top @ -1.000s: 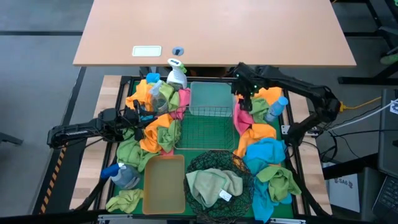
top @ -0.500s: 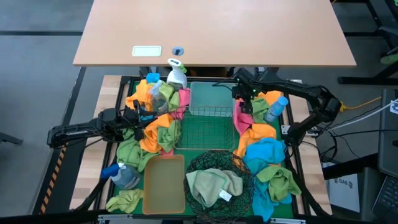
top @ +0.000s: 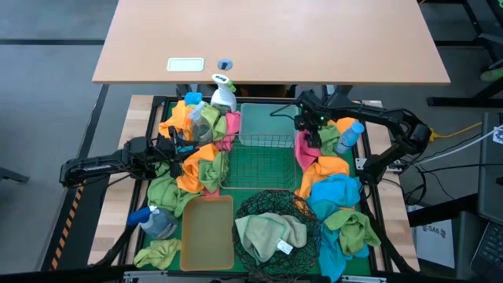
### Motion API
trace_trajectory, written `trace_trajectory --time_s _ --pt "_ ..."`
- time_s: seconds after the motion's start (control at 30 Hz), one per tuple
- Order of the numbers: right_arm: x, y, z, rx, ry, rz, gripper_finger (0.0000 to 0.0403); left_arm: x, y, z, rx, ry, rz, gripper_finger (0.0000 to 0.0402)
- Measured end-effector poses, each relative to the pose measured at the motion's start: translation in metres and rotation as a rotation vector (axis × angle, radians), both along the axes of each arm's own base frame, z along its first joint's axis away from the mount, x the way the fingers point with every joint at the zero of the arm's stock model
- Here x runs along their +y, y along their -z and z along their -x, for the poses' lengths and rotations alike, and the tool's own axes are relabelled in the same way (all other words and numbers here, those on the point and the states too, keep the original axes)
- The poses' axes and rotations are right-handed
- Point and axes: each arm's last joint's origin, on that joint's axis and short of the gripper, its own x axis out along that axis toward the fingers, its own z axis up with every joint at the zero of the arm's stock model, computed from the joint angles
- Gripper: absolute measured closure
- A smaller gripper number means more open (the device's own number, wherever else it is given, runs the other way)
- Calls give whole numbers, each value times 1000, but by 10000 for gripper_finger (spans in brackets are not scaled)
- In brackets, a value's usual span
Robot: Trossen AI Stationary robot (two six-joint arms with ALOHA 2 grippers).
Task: Sort microfiber towel by color & place in baskets
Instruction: Put the pink microfiber towel into the transparent bin
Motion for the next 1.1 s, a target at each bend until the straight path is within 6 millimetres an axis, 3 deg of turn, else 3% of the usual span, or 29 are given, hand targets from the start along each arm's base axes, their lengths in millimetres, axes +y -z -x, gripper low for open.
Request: trace_trajectory --time_s 0.13,0.27,0.7,0.87,1.1 --pt "0 2 0 -9 0 6 170 0 0 0 0 0 0 292" --pt "-2 2 -3 -35 0 24 200 0 0 0 0 0 1 292" --pt "-3 2 -4 -46 2 31 392 1 0 0 -4 -20 0 292" --pt "-4 -5 -6 -27 14 78 380 1 0 0 -3 -20 1 292" --pt "-6 -51 -18 -51 4 148 398 1 0 0 -4 -20 0 292"
